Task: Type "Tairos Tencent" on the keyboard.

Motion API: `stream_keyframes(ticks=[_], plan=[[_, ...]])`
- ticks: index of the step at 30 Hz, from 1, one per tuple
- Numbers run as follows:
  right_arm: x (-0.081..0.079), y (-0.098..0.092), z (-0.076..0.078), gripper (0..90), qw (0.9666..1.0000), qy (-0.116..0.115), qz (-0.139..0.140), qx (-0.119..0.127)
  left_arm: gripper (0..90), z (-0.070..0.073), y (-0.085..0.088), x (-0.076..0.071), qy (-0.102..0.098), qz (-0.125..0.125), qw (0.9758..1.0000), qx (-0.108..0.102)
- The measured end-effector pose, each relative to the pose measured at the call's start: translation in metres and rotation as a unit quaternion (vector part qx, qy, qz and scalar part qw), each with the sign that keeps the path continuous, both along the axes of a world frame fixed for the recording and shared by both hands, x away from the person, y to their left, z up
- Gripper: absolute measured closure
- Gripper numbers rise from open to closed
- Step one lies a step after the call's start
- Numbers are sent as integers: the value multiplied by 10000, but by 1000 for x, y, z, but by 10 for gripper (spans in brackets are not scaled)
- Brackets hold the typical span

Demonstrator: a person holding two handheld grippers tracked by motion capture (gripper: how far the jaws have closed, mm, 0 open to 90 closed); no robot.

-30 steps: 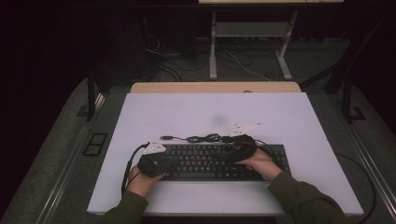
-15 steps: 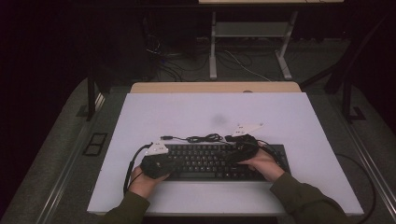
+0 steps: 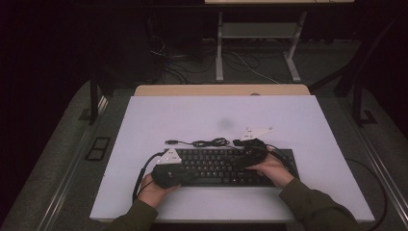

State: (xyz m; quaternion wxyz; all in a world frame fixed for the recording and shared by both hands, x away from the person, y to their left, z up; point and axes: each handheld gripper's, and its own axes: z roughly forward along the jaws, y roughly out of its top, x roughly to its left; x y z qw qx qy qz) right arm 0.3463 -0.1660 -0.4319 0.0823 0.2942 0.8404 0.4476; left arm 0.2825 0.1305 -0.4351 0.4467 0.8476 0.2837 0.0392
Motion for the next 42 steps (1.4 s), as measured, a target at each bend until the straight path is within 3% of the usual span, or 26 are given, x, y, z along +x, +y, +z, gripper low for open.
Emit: stream_keyframes(ticks=[17, 20, 25, 34, 42], plan=[[0, 0, 0, 186, 10000, -7, -11, 2, 890, -7, -5, -1, 124, -157, 9997, 165], [0, 0, 0, 186, 10000, -7, -12, 1, 891, -7, -4, 0, 181, -126, 9997, 106], [0, 0, 0, 186, 10000, -14, -16, 9, 890, -5, -5, -1, 153, -134, 9997, 138], [0, 0, 1, 186, 10000, -14, -17, 23, 886, 0, -2, 0, 74, -72, 9999, -36], [-1, -1, 2, 187, 10000, 39, 44, 48, 672, 4, 4, 3, -47, 145, 9998, -108]])
